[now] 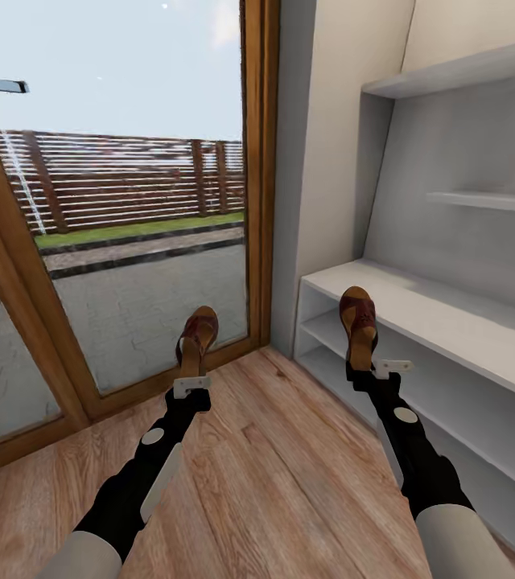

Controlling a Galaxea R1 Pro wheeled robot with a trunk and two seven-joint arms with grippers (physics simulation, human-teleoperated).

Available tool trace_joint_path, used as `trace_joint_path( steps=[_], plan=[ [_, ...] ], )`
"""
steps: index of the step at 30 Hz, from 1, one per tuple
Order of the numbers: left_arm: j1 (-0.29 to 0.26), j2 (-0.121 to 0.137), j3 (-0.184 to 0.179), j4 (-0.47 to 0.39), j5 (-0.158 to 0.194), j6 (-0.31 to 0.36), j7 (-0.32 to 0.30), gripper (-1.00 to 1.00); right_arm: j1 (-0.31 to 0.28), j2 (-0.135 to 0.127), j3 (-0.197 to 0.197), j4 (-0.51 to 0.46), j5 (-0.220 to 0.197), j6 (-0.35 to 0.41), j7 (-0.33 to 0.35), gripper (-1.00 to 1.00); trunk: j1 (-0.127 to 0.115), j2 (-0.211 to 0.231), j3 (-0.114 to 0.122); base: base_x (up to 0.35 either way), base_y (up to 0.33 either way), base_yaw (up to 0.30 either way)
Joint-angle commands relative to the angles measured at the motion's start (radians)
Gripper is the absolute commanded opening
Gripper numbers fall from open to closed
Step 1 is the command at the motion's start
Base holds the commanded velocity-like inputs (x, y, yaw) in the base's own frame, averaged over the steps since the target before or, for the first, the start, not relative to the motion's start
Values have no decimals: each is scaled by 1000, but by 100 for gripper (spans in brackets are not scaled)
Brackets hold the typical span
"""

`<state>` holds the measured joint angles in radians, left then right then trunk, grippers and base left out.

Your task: Pick up the two gym shoes and the two sandals from the corridor floor and place them onto the hallstand (shoe rack) in the corridor, making sure they are on the rack and not on the floor. Arrange them so the two gym shoes are next to each other and the two sandals are next to each other.

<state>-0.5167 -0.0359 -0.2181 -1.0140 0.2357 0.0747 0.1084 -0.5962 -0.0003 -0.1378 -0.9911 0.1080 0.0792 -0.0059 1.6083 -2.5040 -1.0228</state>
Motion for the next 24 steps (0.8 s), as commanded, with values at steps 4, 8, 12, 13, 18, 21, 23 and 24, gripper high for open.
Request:
trace_joint_path(
  steps=[4,8,12,13,18,21,23,24],
  plan=[
    [0,1,-3,-2,5,5,5,-100,0,0,0,-1,7,7,-2,-100,0,0,-1,226,240,-259],
    [0,1,-3,-3,5,6,5,-100,0,0,0,-1,7,7,-2,-100,0,0,-1,187,267,-265],
    [0,1,-3,-3,5,6,5,-100,0,0,0,-1,7,7,-2,-100,0,0,-1,151,288,-265],
    [0,1,-3,-3,5,6,5,-100,0,0,0,-1,7,7,-2,-100,0,0,-1,144,292,-266],
    [0,1,-4,-3,5,6,5,-100,0,0,0,-1,7,7,-2,-100,0,0,-1,143,292,-266],
    [0,1,-4,-3,5,6,5,-100,0,0,0,-1,7,7,-2,-100,0,0,-1,155,293,-266],
    [0,1,-4,-2,5,6,5,-100,0,0,0,-1,7,7,-2,-100,0,0,-1,166,293,-266],
    [0,1,-4,-2,5,6,5,-100,0,0,0,-1,7,7,-2,-100,0,0,-1,167,293,-266]
  ],
)
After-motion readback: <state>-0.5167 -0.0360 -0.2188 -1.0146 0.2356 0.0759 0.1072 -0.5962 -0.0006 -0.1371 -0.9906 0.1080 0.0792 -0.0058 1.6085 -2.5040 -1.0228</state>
